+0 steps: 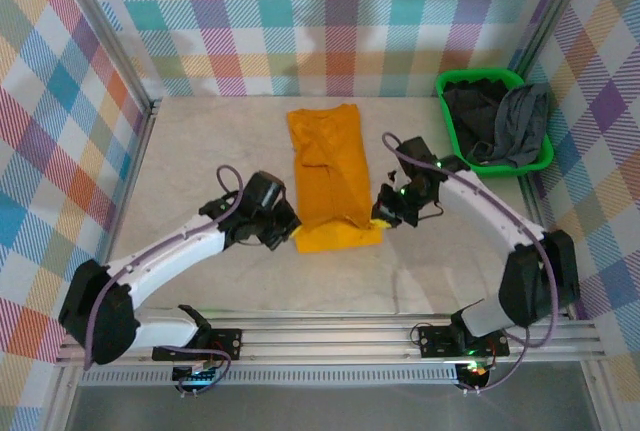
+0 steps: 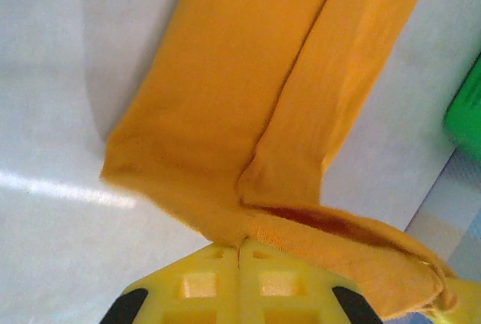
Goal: Fold and stack the t-shirts
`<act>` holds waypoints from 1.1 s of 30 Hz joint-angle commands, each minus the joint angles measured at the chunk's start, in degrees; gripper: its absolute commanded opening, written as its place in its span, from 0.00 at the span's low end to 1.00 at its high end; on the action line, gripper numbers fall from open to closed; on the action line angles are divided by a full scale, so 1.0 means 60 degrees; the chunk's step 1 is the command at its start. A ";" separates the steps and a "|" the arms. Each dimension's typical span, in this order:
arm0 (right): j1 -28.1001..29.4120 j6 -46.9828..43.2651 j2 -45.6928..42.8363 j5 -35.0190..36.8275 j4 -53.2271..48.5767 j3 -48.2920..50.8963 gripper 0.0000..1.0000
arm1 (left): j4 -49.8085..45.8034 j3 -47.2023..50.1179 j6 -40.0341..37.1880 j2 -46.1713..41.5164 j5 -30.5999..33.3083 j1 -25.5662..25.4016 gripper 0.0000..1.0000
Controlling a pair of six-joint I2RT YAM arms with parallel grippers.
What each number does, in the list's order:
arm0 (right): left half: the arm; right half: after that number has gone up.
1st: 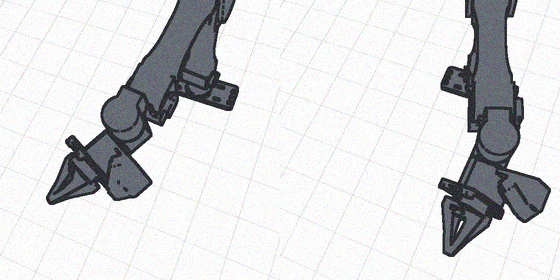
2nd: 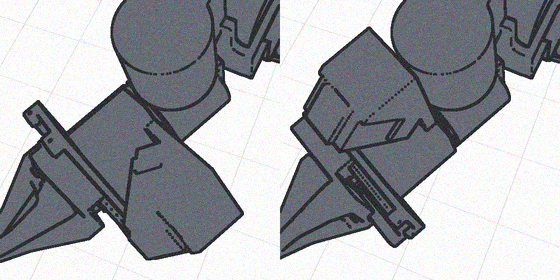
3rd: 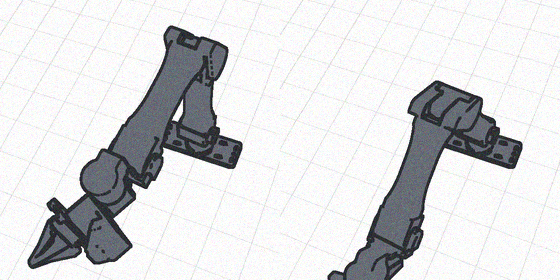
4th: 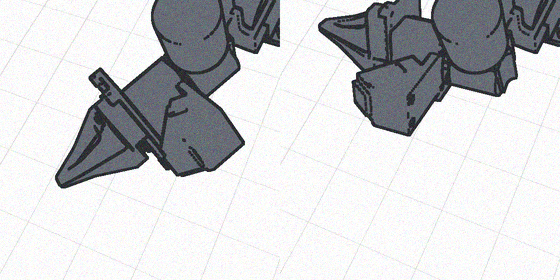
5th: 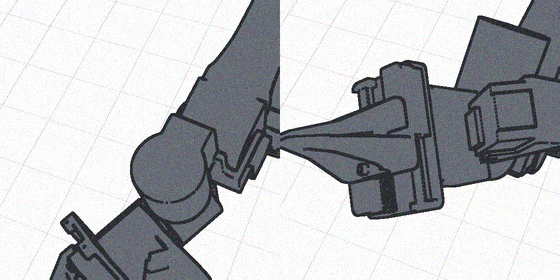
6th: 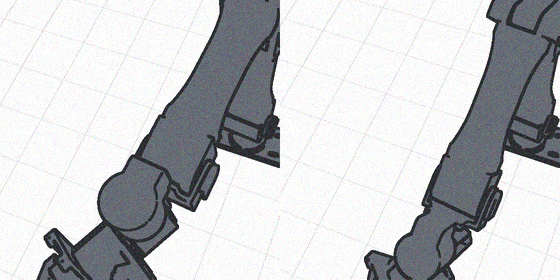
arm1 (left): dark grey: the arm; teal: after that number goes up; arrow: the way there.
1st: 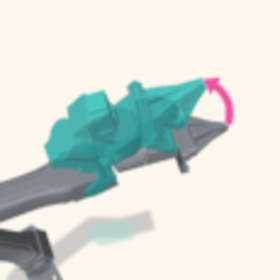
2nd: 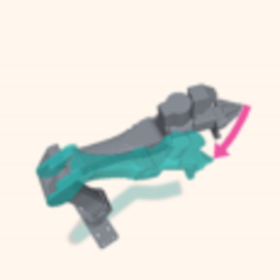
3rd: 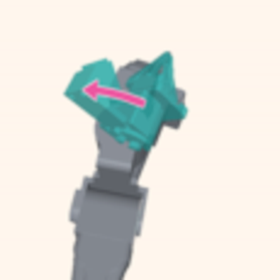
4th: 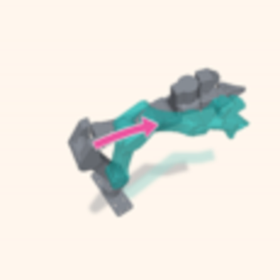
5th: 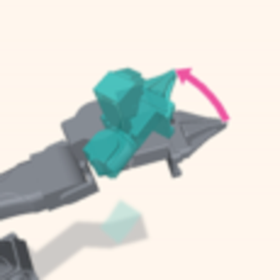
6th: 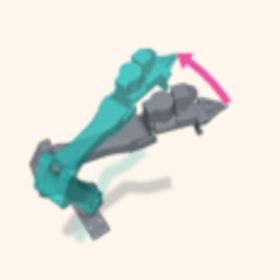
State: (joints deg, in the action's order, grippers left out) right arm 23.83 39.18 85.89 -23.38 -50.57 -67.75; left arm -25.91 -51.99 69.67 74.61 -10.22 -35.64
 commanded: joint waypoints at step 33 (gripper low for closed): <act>-0.0919 -0.0103 0.1321 -0.0178 0.2722 0.1150 0.49 | 0.2450 0.1212 0.1336 0.1228 0.0048 0.0339 0.54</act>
State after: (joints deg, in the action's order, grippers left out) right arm 17.72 36.75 94.59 -22.83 -37.82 -66.00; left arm -17.87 -48.27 67.75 80.88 -10.61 -31.33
